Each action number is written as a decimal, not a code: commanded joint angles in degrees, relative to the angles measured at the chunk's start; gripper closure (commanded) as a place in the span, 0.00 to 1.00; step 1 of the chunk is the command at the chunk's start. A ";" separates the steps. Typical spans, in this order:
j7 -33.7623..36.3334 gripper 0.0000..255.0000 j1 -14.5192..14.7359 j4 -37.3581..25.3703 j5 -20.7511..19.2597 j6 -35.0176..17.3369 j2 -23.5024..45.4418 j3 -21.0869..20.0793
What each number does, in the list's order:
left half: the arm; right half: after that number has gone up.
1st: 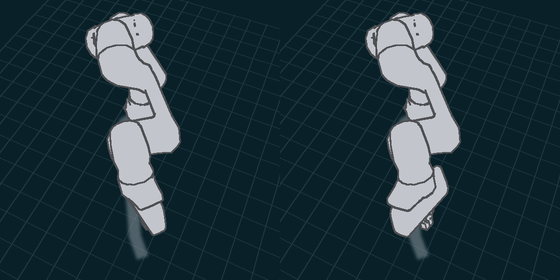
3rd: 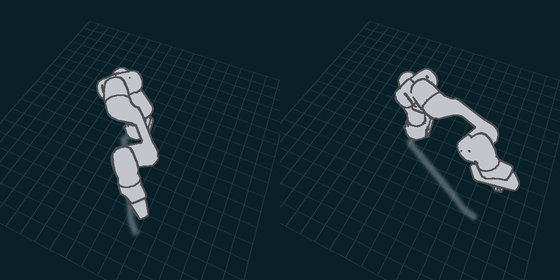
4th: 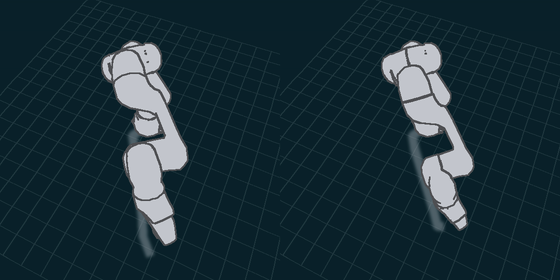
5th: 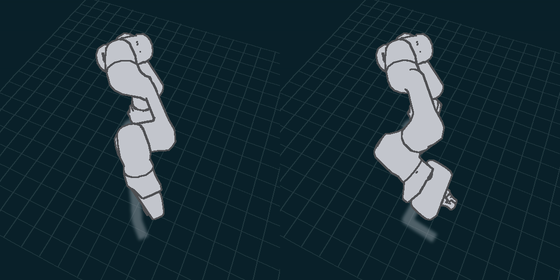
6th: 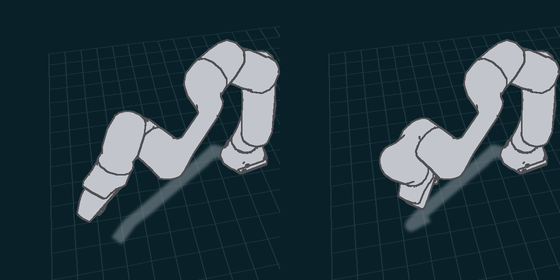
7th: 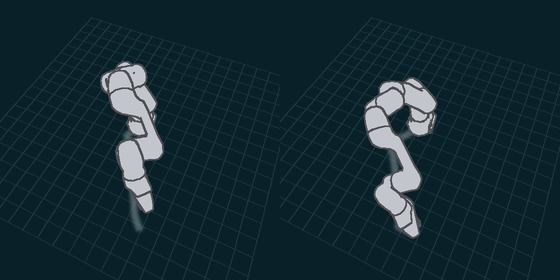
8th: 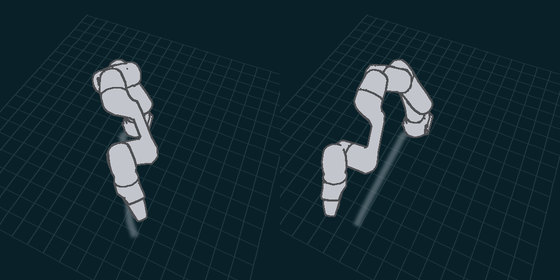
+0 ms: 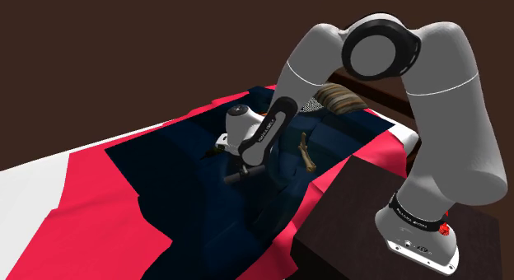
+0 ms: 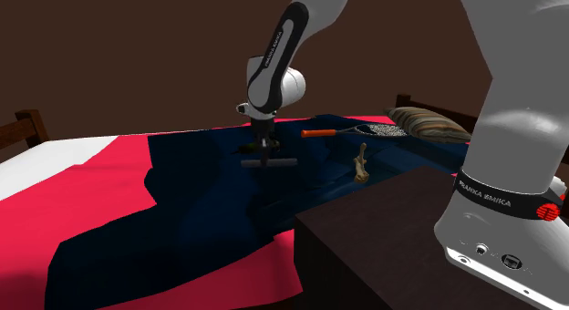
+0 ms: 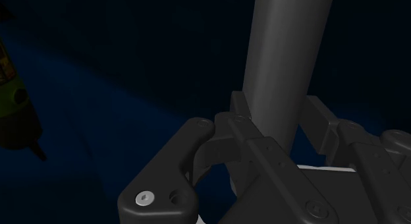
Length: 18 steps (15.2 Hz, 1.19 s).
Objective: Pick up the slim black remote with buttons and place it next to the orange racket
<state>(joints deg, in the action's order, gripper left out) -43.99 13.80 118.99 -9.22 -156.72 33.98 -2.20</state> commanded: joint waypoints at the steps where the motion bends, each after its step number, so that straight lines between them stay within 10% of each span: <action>1: -0.18 1.00 -0.15 0.32 0.19 1.04 -1.34 -0.22; 10: -1.07 1.00 -0.78 1.48 1.12 5.63 -7.09 -1.08; 18: -12.20 1.00 -10.09 9.88 2.83 1.42 -11.76 -0.35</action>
<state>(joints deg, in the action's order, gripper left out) -54.59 4.96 127.63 -6.62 -154.60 22.82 -2.65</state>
